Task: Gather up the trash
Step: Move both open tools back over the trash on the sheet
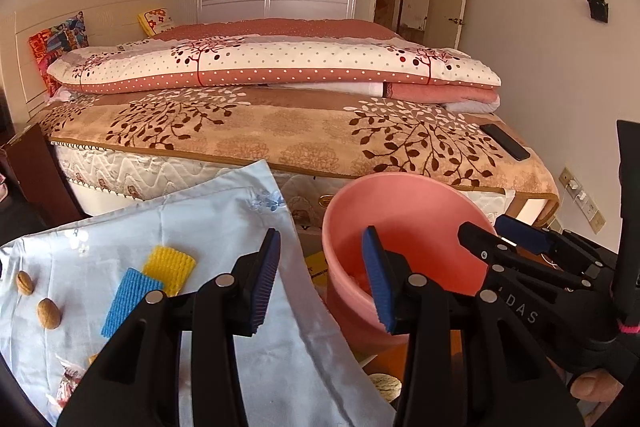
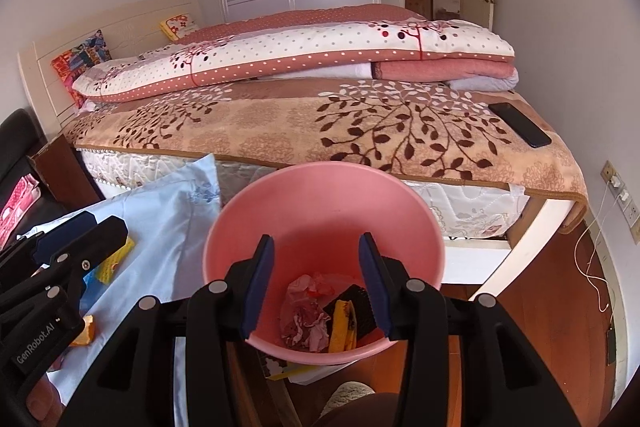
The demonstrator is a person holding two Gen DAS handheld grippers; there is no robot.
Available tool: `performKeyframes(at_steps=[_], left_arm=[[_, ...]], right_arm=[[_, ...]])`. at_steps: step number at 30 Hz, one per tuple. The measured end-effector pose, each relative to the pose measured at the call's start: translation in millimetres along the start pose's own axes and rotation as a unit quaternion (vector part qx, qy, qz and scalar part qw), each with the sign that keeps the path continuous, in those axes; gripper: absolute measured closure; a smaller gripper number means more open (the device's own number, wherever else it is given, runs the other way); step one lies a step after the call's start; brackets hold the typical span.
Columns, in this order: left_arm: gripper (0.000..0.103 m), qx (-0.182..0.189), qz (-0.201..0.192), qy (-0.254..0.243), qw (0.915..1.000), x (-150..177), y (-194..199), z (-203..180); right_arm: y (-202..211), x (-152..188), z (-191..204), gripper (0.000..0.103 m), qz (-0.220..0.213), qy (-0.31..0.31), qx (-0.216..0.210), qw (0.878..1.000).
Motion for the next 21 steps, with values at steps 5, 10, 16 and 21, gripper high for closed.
performKeyframes(at_steps=[5, 10, 16, 21], left_arm=[[0.060, -0.015, 0.000, 0.004, 0.9999, 4, 15, 17], [0.060, -0.030, -0.009, 0.011, 0.9994, 6, 34, 35], [0.060, -0.052, -0.023, 0.026, 0.9980, 7, 58, 57], [0.060, -0.070, -0.027, 0.036, 0.9965, 9, 72, 70]], right_arm=[[7, 0, 23, 0.060, -0.001, 0.016, -0.021, 1.000], [14, 0, 44, 0.060, -0.005, 0.028, -0.041, 0.999], [19, -2, 72, 0.060, -0.009, 0.041, -0.070, 0.997], [25, -3, 90, 0.059, -0.012, 0.050, -0.088, 0.995]])
Point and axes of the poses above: each gripper's, at about its wrist camera, not at the fingertips, and y roughly against the way its jaws point, z to its left, x to its underside, the point moved 3 cm from there along -y, roughly the way its jaws point, and after that the axes turned 1 degree about -x, right-handed, at the moved point
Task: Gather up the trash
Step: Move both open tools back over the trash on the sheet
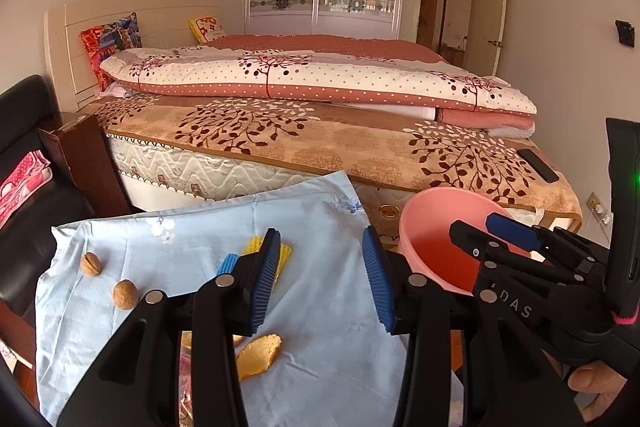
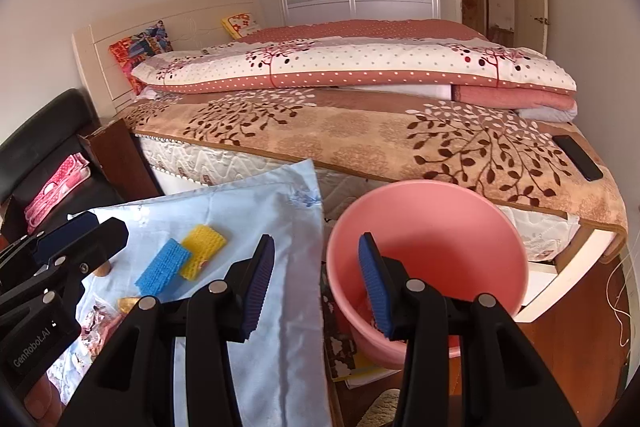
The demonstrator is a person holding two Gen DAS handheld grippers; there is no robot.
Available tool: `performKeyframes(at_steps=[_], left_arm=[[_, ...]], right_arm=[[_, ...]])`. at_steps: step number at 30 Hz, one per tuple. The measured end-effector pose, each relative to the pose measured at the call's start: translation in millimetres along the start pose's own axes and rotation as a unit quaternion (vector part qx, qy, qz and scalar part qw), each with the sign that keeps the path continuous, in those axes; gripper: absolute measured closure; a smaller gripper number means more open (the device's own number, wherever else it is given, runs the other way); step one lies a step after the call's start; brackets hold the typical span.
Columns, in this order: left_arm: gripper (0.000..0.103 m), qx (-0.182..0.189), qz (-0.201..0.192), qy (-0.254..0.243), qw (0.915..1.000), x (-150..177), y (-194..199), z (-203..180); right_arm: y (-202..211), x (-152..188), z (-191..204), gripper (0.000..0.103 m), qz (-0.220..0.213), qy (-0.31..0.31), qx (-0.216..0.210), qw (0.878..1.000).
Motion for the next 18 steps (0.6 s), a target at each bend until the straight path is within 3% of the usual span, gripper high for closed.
performKeyframes(at_steps=[13, 16, 18], left_arm=[[0.060, -0.037, -0.009, 0.028, 0.9989, 13, 25, 40], [0.060, -0.042, -0.012, 0.035, 0.9984, 18, 32, 58], [0.060, -0.049, -0.014, 0.039, 0.9979, 21, 38, 72]], right_arm=[[-2, 6, 46, 0.059, 0.015, 0.033, -0.035, 0.999], [-2, 7, 55, 0.049, 0.014, 0.037, -0.042, 0.998], [-2, 7, 61, 0.049, 0.016, 0.044, -0.046, 0.998]])
Point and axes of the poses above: each gripper's, at about its wrist camera, not at the fingertips, and y roughly against the way its jaws point, z to its left, x to its underside, the point moved 3 cm from there along -y, roughly the way its jaws point, and after that the axes turned 1 degree about -x, right-handed, at the moved point
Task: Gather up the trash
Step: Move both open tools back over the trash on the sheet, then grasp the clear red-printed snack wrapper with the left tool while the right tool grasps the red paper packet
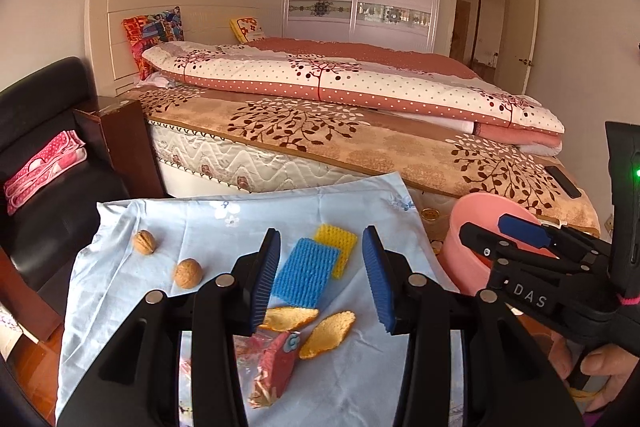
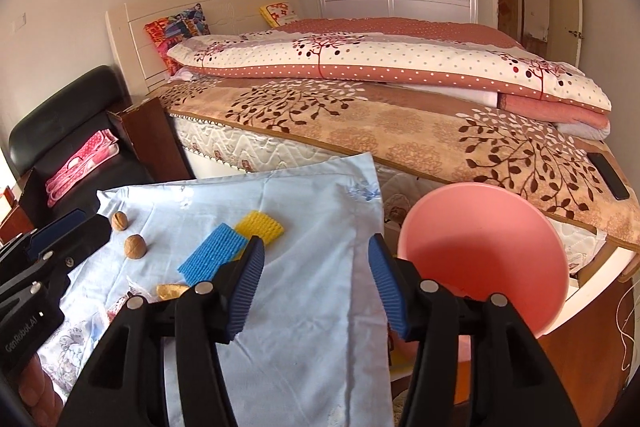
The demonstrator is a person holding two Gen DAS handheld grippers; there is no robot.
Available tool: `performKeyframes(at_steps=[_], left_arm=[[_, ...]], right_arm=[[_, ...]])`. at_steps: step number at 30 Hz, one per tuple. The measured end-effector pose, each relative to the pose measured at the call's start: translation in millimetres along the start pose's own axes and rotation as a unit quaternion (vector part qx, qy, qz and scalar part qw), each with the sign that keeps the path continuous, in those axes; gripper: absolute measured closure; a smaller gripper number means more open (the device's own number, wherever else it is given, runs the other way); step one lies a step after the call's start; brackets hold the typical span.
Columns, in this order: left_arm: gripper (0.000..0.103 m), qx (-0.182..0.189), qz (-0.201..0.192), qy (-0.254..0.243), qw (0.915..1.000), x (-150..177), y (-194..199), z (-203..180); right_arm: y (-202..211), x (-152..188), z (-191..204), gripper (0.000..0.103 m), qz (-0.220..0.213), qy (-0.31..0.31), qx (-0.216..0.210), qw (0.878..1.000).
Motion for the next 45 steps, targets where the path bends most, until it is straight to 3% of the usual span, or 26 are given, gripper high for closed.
performKeyframes(at_steps=[7, 17, 25, 34, 45], left_arm=[[0.060, -0.032, 0.002, 0.033, 0.9989, 10, 10, 63], [0.060, -0.059, 0.050, 0.070, 0.9946, 43, 12, 127], [0.060, -0.043, 0.123, 0.100, 0.9864, 90, -15, 127], [0.060, -0.022, 0.171, 0.126, 0.9770, 116, -44, 116], [0.060, -0.024, 0.174, 0.172, 0.9693, 117, -57, 123]], right_arm=[[-14, 7, 18, 0.049, 0.015, 0.013, -0.014, 1.000], [-43, 27, 39, 0.049, 0.052, 0.016, -0.050, 0.997], [-50, 47, 55, 0.049, 0.085, 0.006, -0.097, 0.992], [-42, 73, 93, 0.049, 0.117, 0.023, -0.161, 0.980], [-44, 95, 121, 0.047, 0.135, 0.059, -0.180, 0.973]])
Point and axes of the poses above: each gripper's, at about its wrist camera, not at the fingertips, and y roughly against the way its jaws point, z to its left, x to its underside, the point moved 3 cm from there along -y, roughly the way its jaws point, and after that the axes turned 1 degree about -x, right-handed, at the moved point
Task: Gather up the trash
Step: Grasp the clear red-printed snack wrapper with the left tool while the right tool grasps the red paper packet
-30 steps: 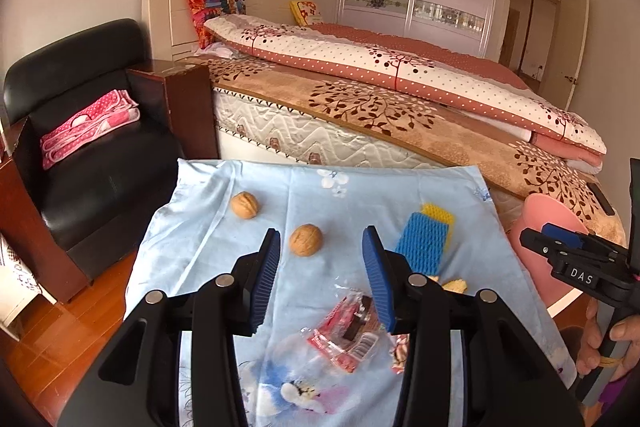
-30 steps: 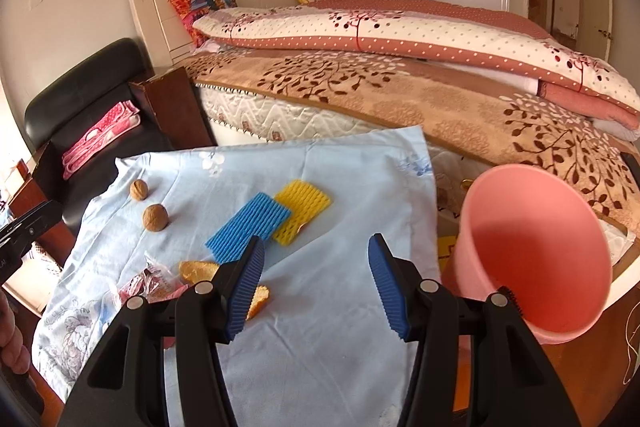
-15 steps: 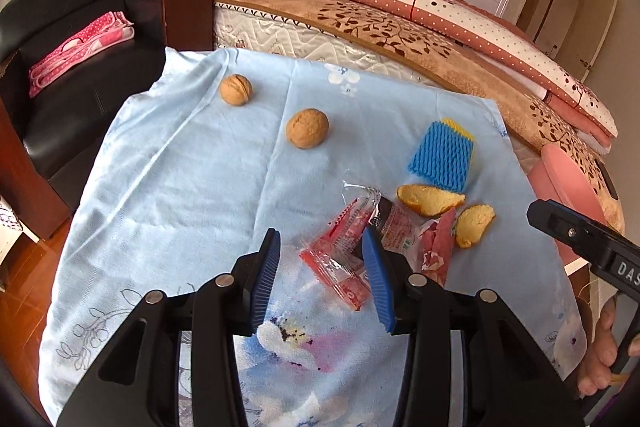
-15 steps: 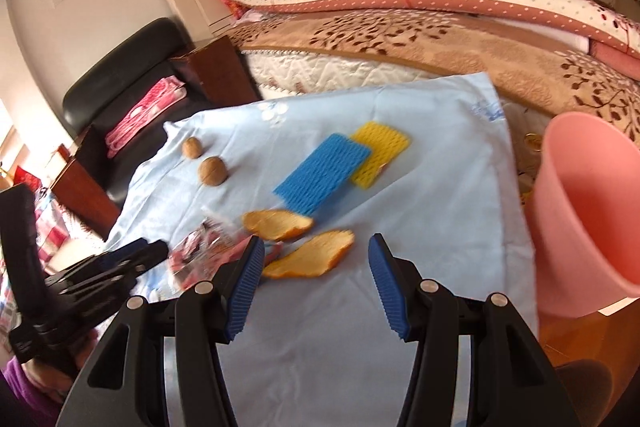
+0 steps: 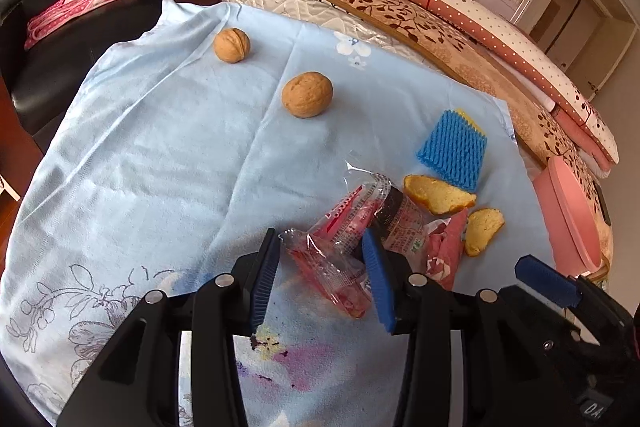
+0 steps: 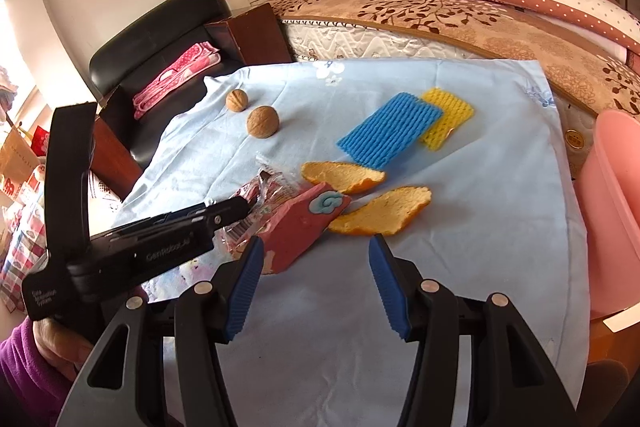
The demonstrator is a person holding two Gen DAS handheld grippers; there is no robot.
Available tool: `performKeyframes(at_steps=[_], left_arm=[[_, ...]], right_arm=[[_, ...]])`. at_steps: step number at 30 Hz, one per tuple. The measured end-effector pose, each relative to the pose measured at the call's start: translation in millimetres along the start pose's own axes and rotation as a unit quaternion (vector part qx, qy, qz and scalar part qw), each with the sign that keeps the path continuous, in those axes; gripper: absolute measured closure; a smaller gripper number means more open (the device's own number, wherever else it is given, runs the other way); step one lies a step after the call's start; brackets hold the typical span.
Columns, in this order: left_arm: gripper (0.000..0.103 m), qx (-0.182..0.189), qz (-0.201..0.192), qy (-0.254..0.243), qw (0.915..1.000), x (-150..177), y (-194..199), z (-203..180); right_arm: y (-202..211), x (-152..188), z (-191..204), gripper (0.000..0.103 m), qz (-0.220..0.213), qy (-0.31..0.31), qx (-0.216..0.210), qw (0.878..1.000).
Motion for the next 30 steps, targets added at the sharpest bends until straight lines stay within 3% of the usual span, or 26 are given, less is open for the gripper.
performKeyframes(at_steps=[5, 8, 10, 20, 30], left_arm=[[0.061, 0.030, -0.001, 0.005, 0.9995, 2, 3, -2], [0.078, 0.033, -0.017, -0.008, 0.9993, 3, 9, -5], [0.083, 0.038, -0.025, -0.009, 0.9989, 2, 13, -4], [0.084, 0.007, -0.096, -0.020, 0.9951, -7, 50, 9], [0.084, -0.015, -0.118, -0.007, 0.9929, -13, 66, 30]], right_arm=[[-7, 4, 8, 0.045, 0.009, 0.011, -0.001, 1.000], [-12, 5, 12, 0.045, 0.015, 0.018, 0.001, 1.000], [-15, 5, 15, 0.045, 0.017, 0.021, 0.003, 1.000], [-35, -1, 26, 0.045, 0.030, 0.015, 0.008, 0.999], [-61, -7, 38, 0.045, 0.040, 0.037, 0.054, 0.997]])
Point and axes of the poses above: each gripper's, at about its wrist camera, not at the fingertips, and y roughly against the way its jaws point, z to its left, x to its underside, the point moved 3 cm from there along -y, roughly the way its jaws point, and after that the axes turned 1 degree about -x, right-handed, at the moved point
